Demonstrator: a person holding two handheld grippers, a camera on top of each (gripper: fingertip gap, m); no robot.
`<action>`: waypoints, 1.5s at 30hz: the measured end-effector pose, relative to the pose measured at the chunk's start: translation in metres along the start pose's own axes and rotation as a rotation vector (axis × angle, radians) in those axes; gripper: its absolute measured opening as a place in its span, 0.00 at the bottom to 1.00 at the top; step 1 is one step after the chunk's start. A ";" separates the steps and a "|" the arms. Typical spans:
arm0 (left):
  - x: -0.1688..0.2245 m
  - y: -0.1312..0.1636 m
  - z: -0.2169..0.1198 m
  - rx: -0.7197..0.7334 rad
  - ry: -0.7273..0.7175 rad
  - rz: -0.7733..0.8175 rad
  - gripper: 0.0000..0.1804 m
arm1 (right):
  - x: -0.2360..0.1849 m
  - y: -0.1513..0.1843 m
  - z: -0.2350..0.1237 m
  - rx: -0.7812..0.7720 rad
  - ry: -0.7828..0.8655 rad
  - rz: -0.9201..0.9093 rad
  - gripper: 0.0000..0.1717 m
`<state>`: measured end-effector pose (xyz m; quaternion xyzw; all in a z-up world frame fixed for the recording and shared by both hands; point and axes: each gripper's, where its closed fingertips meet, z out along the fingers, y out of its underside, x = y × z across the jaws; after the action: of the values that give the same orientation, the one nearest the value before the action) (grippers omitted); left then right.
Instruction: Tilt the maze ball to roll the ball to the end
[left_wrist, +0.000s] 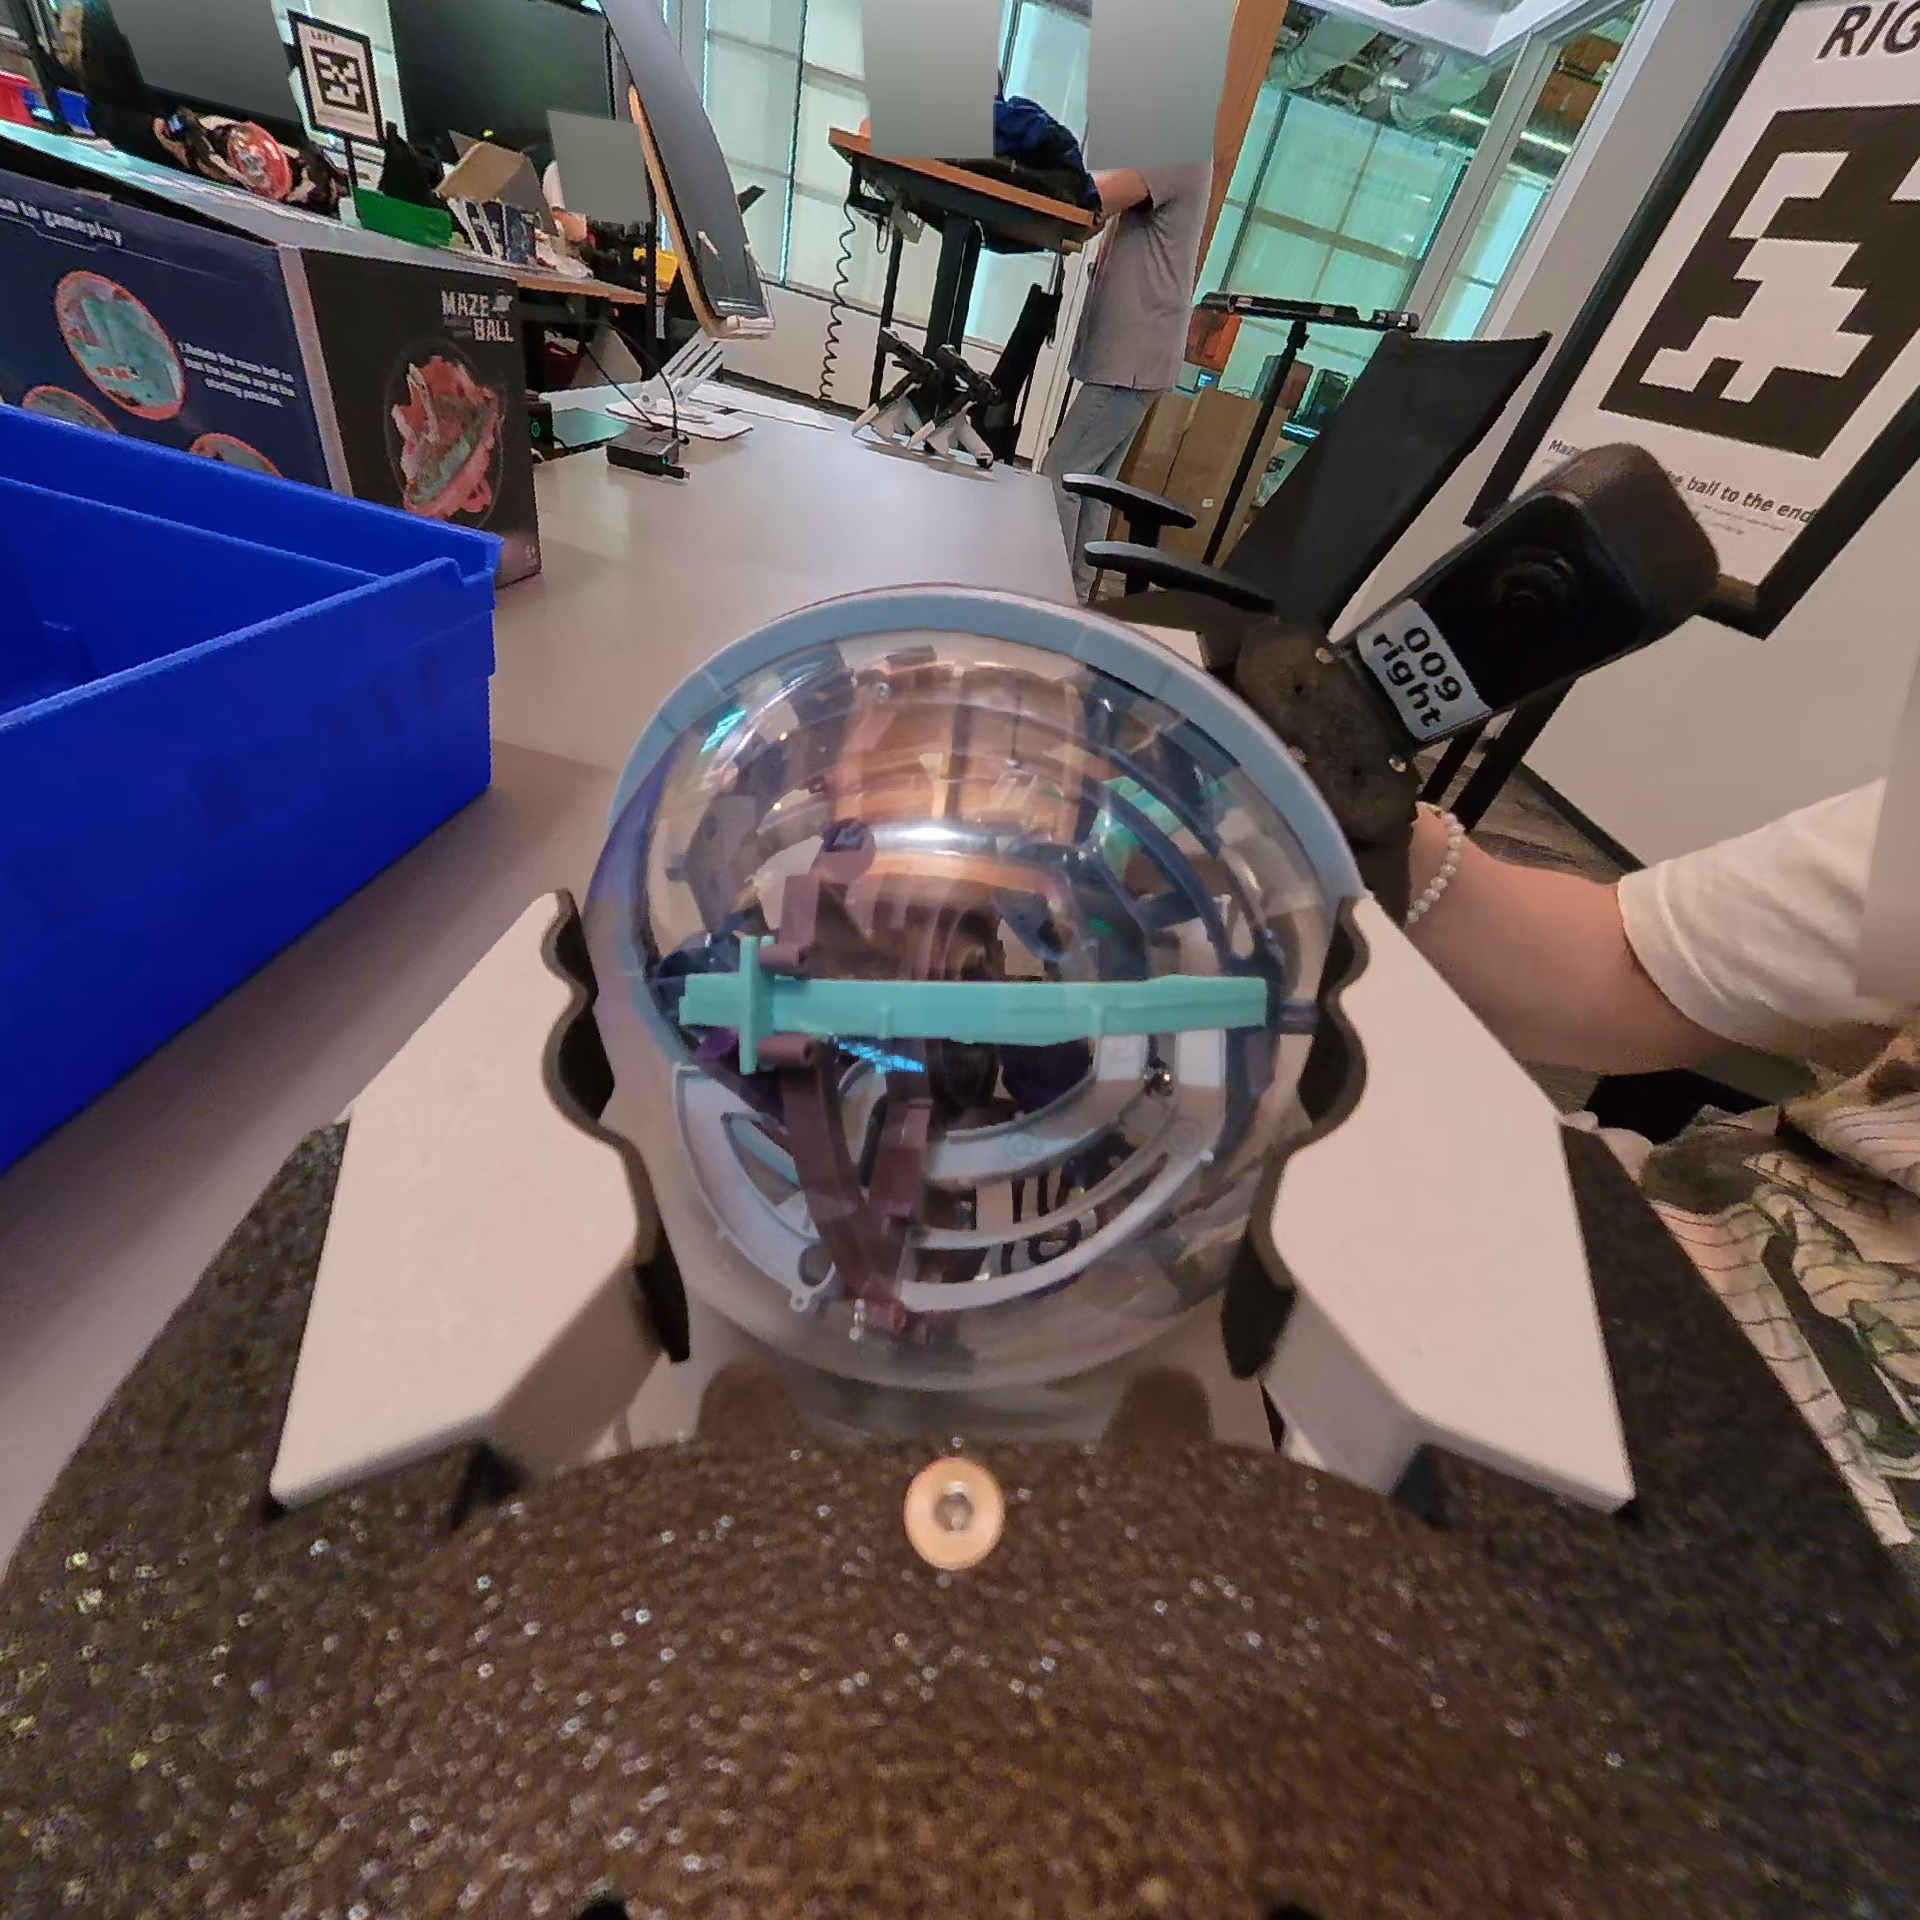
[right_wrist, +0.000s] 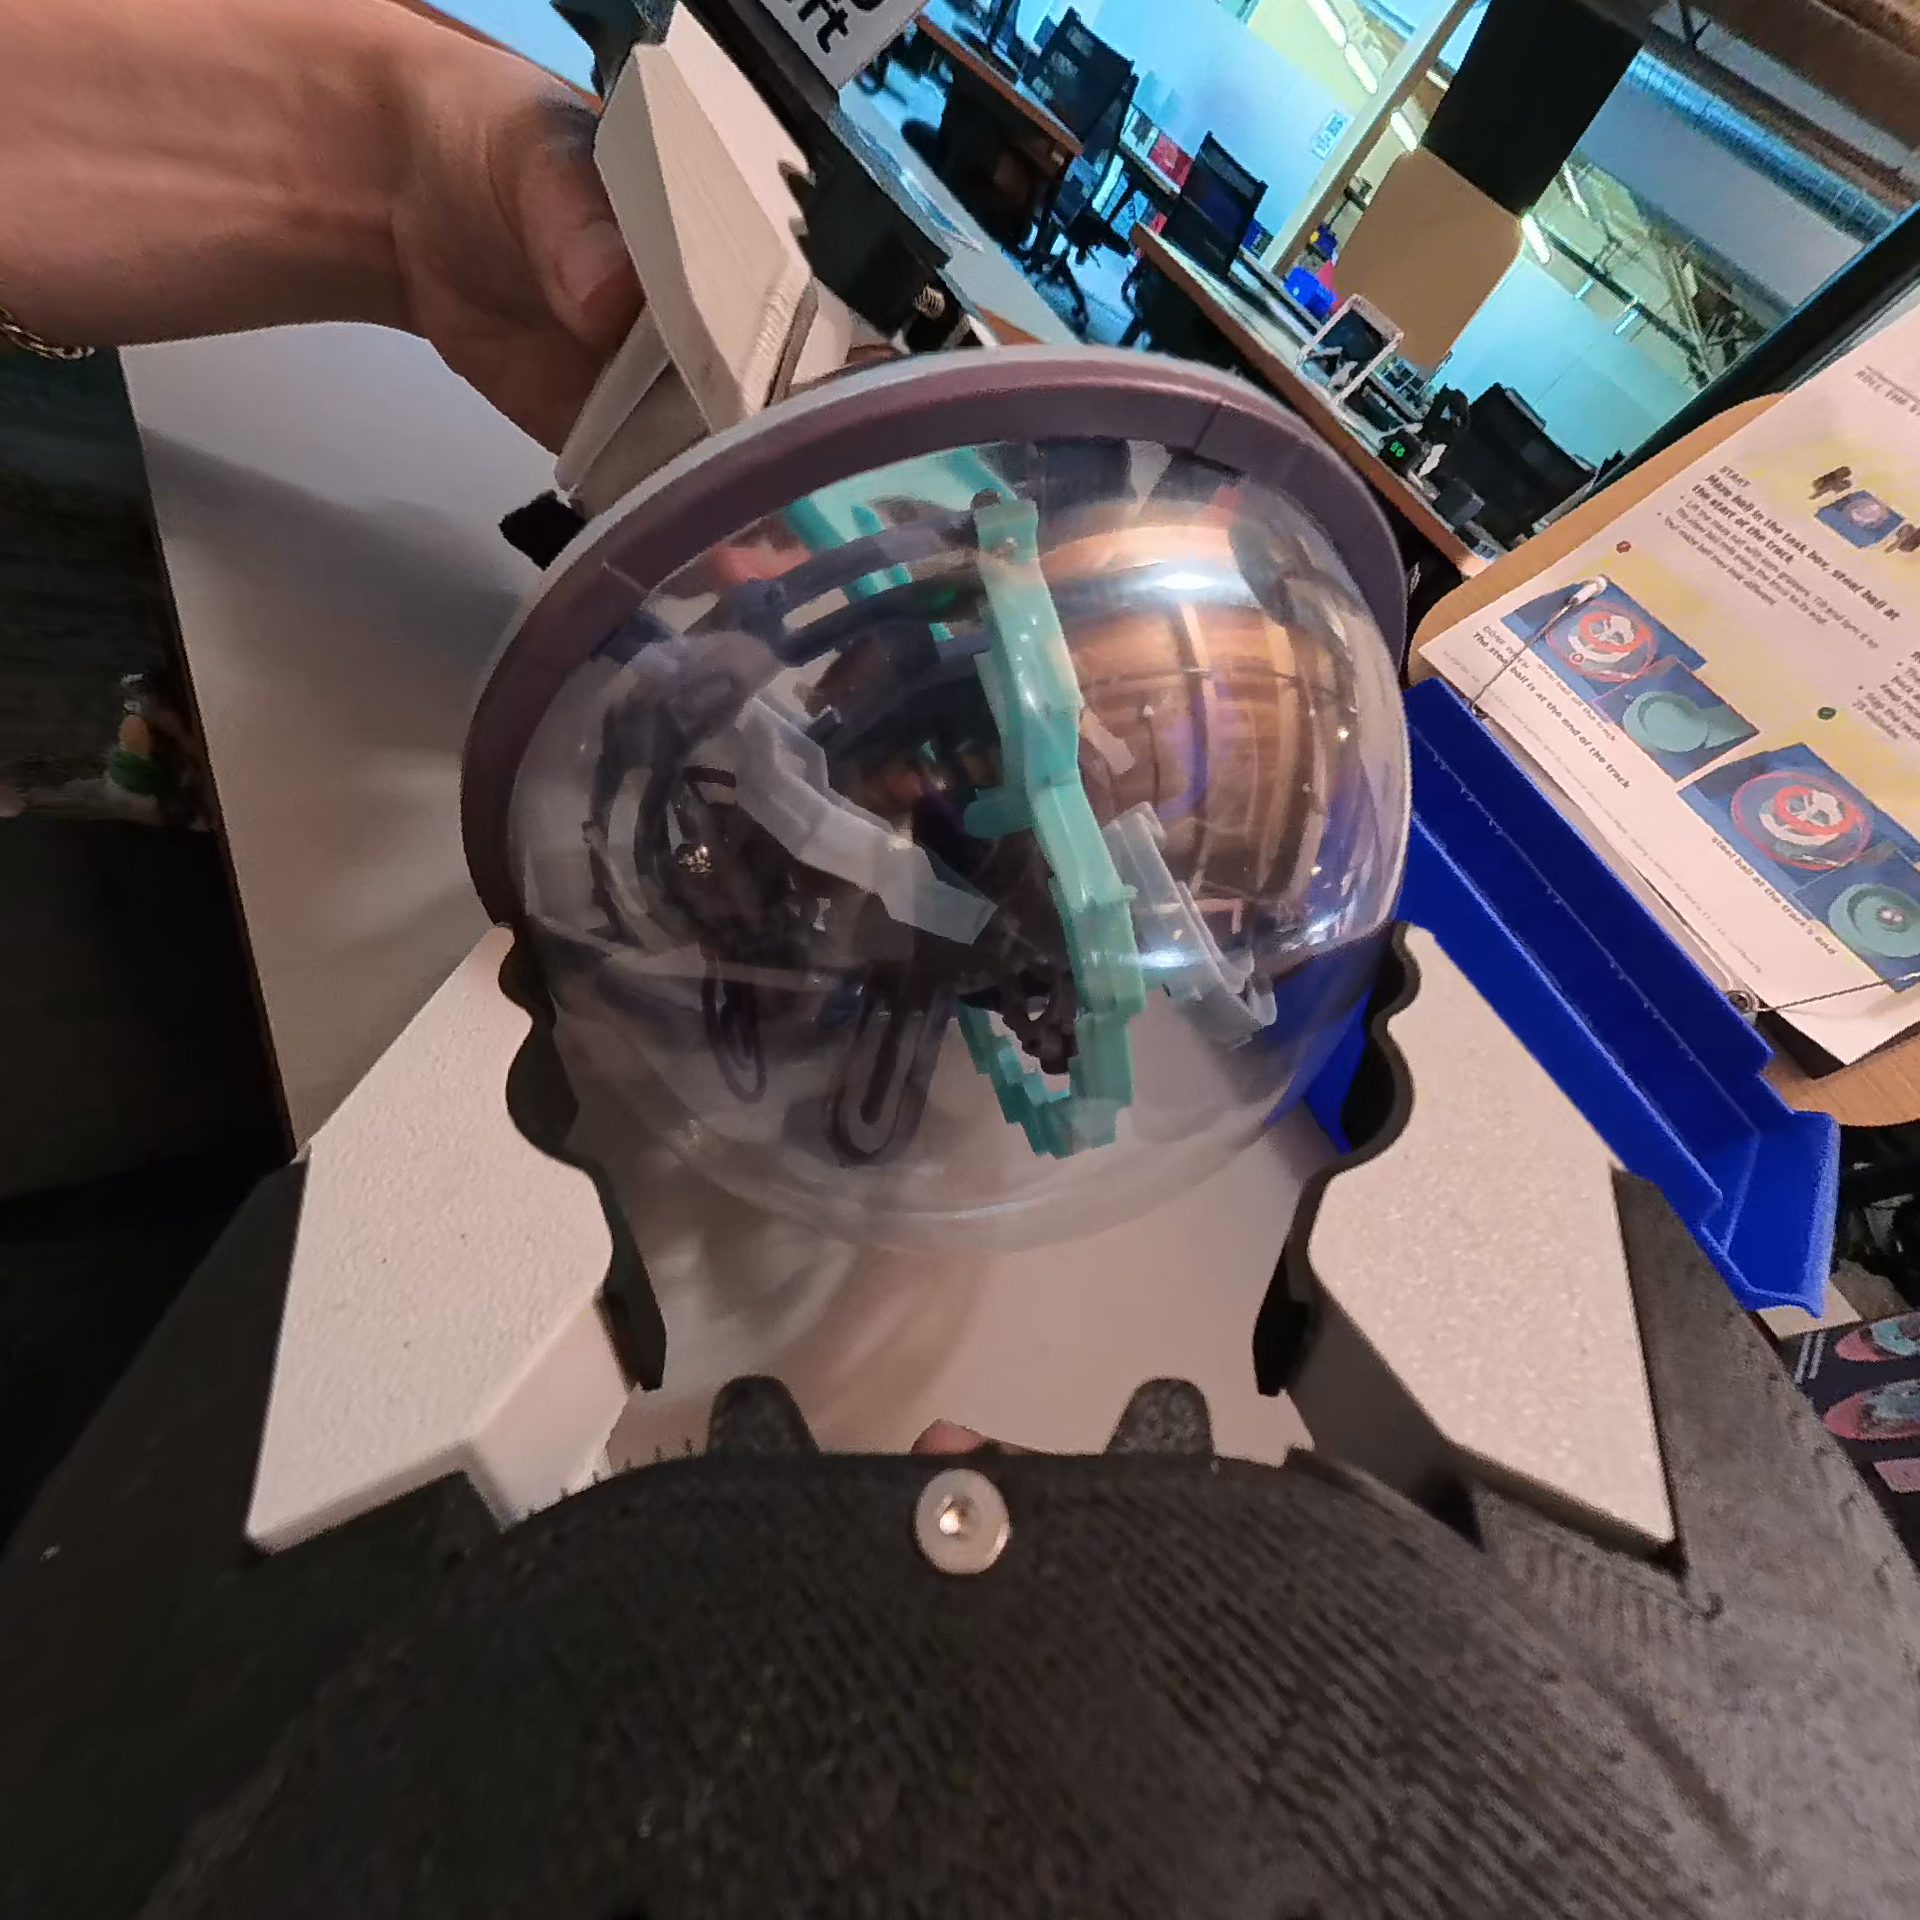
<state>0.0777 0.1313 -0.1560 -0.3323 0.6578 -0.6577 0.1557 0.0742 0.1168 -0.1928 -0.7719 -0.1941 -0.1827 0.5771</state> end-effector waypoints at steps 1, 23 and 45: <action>0.000 0.000 0.000 0.001 -0.002 -0.003 0.74 | 0.000 0.000 0.000 0.003 -0.003 0.003 0.87; -0.002 0.006 -0.003 -0.029 0.004 -0.017 0.74 | 0.002 -0.001 -0.001 -0.051 -0.083 -0.101 0.87; -0.002 0.001 0.011 -0.024 -0.043 -0.026 0.74 | 0.008 0.007 -0.008 -0.008 -0.079 -0.026 0.87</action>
<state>0.0860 0.1241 -0.1585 -0.3565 0.6578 -0.6445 0.1574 0.0841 0.1080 -0.1924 -0.7782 -0.2263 -0.1603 0.5635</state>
